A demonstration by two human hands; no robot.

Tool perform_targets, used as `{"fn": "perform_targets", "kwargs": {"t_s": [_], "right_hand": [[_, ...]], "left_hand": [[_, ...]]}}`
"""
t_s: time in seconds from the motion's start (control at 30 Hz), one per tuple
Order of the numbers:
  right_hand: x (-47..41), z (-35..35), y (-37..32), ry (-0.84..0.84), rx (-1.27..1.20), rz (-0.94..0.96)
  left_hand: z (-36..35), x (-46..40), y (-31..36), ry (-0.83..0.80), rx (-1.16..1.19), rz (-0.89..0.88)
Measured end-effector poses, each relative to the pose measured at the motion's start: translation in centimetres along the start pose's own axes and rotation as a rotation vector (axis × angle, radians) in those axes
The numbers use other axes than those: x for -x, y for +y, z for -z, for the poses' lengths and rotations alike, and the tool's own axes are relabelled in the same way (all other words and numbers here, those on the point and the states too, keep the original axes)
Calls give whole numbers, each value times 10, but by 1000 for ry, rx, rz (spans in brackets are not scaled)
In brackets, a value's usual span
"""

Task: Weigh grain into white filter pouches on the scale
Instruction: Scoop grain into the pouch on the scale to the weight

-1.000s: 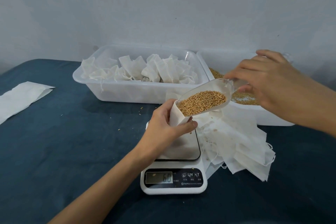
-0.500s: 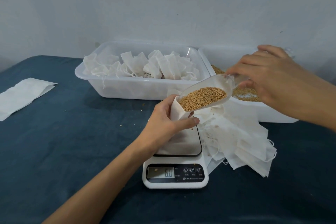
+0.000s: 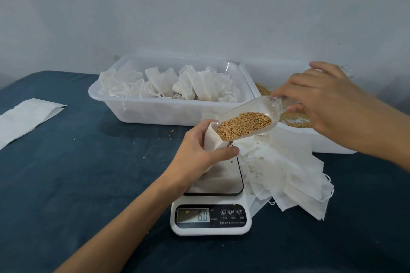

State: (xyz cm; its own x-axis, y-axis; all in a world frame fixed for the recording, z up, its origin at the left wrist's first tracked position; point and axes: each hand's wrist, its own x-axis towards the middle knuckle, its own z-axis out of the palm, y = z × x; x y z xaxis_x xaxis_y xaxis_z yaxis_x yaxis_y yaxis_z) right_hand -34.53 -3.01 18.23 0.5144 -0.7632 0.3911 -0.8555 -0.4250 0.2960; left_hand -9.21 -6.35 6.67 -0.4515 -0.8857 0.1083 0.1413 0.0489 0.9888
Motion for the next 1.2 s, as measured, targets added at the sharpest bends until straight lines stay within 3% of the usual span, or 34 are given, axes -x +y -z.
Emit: {"fn": "perform_targets", "kwargs": {"t_s": [1.2], "right_hand": [[-1, 2, -3, -36, 0, -32]], "left_hand": [[1, 0, 0, -10, -4, 1]]}}
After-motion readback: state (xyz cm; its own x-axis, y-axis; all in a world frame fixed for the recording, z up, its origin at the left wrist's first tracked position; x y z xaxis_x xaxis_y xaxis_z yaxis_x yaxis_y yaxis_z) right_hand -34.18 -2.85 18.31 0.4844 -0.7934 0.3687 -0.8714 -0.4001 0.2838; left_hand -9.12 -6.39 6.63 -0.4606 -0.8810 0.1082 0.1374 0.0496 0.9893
